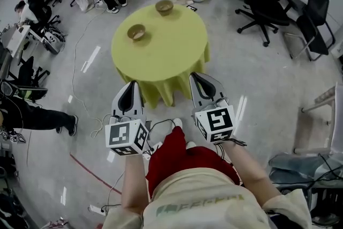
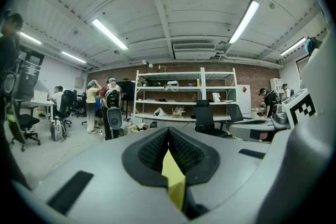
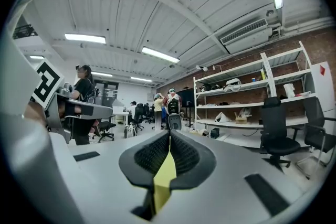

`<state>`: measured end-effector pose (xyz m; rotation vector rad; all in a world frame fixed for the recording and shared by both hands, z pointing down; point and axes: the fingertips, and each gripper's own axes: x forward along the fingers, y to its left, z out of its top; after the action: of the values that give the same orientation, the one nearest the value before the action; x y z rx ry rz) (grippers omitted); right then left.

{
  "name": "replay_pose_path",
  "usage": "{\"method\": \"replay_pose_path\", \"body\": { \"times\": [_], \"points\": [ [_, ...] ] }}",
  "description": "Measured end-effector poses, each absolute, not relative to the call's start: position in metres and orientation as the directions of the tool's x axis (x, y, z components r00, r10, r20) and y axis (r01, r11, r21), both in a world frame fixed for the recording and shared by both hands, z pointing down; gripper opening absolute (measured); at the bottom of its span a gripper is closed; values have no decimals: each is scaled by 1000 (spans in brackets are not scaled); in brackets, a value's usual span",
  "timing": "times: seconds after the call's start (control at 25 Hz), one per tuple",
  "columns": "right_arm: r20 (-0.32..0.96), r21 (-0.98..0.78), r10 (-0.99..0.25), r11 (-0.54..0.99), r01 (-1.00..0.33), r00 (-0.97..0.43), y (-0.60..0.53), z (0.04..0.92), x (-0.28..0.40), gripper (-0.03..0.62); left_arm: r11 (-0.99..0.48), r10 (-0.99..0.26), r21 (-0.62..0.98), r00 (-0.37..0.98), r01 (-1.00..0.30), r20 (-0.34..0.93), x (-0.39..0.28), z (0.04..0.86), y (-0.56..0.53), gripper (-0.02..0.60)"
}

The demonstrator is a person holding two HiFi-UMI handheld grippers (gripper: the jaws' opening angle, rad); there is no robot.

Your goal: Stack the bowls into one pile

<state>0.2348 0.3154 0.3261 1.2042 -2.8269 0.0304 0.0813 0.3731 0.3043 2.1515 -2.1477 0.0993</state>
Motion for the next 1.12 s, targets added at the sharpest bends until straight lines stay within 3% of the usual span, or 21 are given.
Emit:
{"method": "replay_pose_path", "body": {
  "times": [0.56,1.12],
  "points": [
    [69,32,-724,689,-724,-686,259,330,203,37,-15,-994,26,17,-1000,111,52,315,309,23],
    [102,30,-741,669,-742,-664,150,340,84,37,-29,-987,65,38,-997,155,-68,339,197,23]
  ]
}}
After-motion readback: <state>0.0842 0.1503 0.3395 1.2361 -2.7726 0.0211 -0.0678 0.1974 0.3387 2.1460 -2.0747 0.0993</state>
